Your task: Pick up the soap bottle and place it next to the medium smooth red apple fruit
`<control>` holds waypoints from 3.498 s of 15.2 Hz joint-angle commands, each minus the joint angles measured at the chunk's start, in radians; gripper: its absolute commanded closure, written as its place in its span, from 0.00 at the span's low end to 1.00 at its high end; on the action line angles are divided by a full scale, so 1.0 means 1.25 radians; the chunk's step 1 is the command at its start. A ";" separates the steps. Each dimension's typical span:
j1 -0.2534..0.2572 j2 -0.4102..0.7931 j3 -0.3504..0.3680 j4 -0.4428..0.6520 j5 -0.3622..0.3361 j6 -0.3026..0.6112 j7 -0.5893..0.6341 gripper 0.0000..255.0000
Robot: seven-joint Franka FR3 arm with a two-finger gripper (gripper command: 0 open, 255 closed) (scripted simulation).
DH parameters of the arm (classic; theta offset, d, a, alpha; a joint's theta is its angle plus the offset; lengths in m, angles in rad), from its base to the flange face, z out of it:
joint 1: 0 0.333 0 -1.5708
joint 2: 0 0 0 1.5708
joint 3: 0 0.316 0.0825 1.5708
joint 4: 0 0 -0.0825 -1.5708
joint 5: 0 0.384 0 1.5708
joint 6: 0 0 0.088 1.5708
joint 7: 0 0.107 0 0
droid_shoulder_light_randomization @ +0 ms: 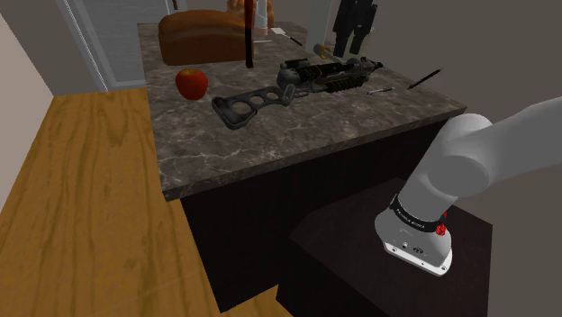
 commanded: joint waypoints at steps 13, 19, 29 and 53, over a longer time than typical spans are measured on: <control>-0.073 0.113 -0.150 0.048 -0.141 0.116 -0.165 0.00; -0.099 0.199 -0.226 0.111 -0.181 0.176 -0.244 0.00; -0.128 0.382 -0.356 0.278 -0.177 0.259 -0.385 0.00; -0.161 0.562 -0.447 0.380 -0.092 0.366 -0.507 1.00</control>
